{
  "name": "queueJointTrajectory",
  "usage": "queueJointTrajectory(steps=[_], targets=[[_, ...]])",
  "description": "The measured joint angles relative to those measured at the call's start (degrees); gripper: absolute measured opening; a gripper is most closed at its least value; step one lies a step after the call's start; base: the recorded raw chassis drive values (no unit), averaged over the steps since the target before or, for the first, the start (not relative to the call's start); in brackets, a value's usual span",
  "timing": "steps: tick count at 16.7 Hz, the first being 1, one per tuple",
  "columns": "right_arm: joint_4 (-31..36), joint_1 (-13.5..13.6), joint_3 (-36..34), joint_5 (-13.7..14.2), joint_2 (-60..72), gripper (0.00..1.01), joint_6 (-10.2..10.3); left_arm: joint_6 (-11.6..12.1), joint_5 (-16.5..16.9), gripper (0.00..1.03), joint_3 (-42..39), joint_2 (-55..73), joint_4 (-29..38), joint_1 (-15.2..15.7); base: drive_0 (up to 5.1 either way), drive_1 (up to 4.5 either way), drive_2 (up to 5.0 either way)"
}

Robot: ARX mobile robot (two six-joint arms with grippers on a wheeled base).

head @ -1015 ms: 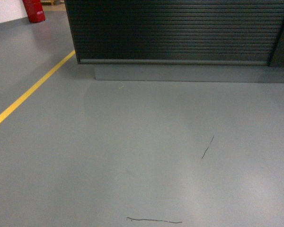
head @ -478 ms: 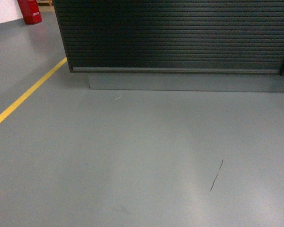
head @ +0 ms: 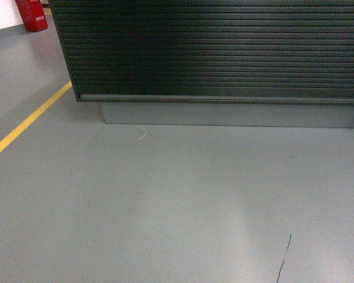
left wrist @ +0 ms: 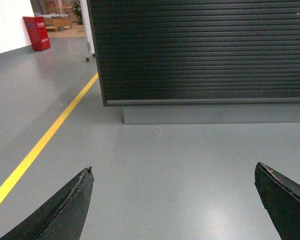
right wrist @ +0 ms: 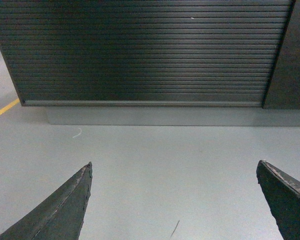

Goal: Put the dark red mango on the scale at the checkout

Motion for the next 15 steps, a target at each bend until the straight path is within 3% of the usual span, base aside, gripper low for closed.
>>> queueJointTrajectory(steps=[15], targets=[[0.13,0.00,0.00,-0.02,0.00,0.98,0.00,0.02,-0.02,0.98,0.00,0.00,0.22,-0.02,0.0,4.31,-4.3]])
